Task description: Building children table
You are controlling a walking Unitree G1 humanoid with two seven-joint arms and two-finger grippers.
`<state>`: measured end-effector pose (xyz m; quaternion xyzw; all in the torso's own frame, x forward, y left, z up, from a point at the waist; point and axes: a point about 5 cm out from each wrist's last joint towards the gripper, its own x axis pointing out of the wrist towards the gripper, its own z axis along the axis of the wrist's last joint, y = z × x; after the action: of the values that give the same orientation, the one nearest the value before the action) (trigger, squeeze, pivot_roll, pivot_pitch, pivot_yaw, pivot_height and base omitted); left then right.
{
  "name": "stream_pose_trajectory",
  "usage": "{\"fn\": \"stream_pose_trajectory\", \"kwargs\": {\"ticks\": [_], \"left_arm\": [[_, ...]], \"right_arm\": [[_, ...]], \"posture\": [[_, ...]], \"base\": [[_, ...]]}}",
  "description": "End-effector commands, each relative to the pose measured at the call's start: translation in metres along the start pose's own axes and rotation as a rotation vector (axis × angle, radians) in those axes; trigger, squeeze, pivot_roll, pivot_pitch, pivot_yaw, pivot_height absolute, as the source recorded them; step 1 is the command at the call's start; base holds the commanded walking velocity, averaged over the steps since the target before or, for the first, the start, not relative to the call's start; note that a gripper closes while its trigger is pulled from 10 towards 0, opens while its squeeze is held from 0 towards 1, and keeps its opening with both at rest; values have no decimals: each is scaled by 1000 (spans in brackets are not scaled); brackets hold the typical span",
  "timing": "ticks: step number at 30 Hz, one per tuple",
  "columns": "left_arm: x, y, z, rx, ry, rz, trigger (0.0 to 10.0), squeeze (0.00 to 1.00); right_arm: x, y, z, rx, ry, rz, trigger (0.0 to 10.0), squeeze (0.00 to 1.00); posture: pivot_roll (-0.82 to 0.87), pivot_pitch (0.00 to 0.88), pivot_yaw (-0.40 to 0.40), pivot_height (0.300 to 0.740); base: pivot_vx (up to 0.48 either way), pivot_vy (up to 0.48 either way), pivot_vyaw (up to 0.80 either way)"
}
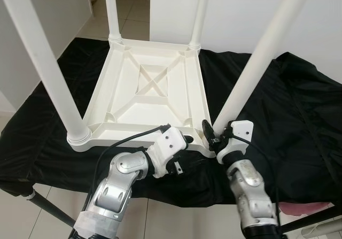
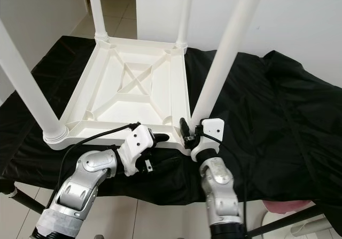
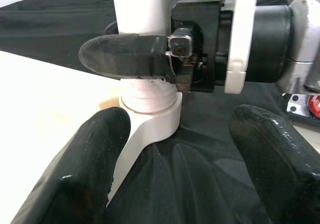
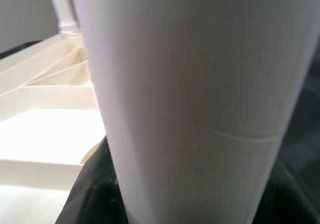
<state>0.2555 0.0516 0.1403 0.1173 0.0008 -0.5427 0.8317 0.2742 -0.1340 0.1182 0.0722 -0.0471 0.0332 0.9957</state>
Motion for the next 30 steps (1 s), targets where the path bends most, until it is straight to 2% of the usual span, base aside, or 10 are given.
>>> {"fn": "stream_pose_trajectory", "kwargs": {"ticks": [1, 6, 12, 13, 20, 29, 30], "left_arm": [[1, 5, -1, -1, 10, 120, 10000, 0], [1, 6, 0, -6, 5, 119, 10000, 0], [1, 8, 1, -5, 2, 126, 10000, 0], [1, 8, 1, -5, 1, 127, 10000, 0], [2, 6, 1, -4, 2, 130, 10000, 0], [3, 5, 1, -11, -6, 137, 10000, 0], [4, 5, 1, -11, -6, 139, 10000, 0]], "right_arm": [[-7, -8, -16, 30, 79, -94, 10000, 0], [-7, 3, -11, 35, 67, -87, 10000, 0], [-7, 2, -9, 24, 64, -84, 10000, 0], [-7, 4, -7, 34, 53, -66, 10000, 1000], [-7, 5, -2, 35, 24, 0, 10000, 1000], [-8, -8, 5, 26, 4, 107, 10000, 1000], [-8, -10, 6, 24, 3, 157, 10000, 1000]], "posture": [[-14, 0, -57, 740], [-19, 0, -52, 740], [-18, 0, -53, 740], [-16, 0, -59, 740], [-16, 0, -67, 740], [-13, 0, -81, 740], [-13, 0, -80, 740]], "base": [[0, 0, 0], [0, 0, 0], [0, 0, 0], [0, 0, 0], [0, 0, 0], [0, 0, 0], [0, 0, 0]]}}
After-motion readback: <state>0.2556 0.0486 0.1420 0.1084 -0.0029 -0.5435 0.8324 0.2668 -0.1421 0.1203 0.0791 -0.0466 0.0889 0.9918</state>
